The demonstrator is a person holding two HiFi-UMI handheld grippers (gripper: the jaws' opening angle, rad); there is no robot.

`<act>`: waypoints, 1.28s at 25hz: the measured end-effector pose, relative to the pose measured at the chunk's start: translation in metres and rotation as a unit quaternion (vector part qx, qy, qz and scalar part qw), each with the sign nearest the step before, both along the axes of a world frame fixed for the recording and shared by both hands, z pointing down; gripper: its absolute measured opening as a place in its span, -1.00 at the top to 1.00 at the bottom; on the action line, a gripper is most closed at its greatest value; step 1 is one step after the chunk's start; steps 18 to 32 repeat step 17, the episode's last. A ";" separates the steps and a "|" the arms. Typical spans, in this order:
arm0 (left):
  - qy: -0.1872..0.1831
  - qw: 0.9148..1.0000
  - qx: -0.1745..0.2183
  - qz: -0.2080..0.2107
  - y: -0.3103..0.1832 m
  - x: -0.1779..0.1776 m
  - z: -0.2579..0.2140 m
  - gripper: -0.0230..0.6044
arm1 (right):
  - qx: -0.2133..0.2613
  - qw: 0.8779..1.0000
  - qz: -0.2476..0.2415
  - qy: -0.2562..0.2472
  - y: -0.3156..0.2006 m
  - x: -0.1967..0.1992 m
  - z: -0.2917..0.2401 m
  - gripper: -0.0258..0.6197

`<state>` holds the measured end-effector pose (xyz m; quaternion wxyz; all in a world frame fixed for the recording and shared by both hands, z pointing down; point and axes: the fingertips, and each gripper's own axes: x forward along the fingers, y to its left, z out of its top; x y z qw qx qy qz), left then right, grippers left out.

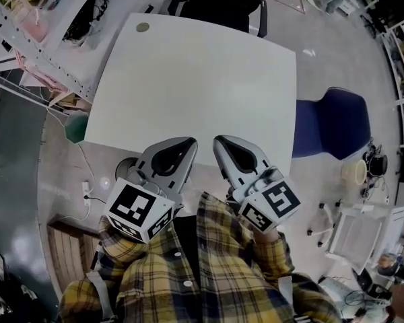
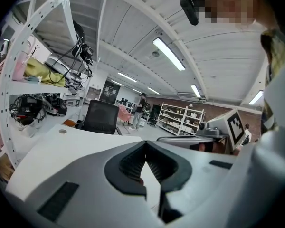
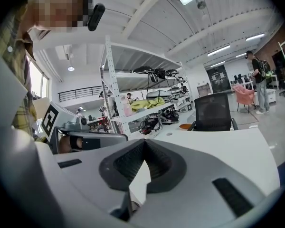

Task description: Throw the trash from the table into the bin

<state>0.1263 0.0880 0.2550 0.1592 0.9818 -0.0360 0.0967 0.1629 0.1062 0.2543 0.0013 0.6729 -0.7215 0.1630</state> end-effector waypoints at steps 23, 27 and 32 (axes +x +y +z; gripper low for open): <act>0.004 1.000 -0.015 -0.015 -0.020 0.001 -0.001 0.90 | -0.005 1.000 -0.017 -0.021 -0.011 0.000 0.003 0.93; 0.004 1.000 -0.015 -0.015 -0.020 0.001 -0.001 0.90 | -0.005 1.000 -0.017 -0.021 -0.011 0.000 0.003 0.93; 0.004 1.000 -0.015 -0.015 -0.020 0.001 -0.001 0.90 | -0.005 1.000 -0.017 -0.021 -0.011 0.000 0.003 0.93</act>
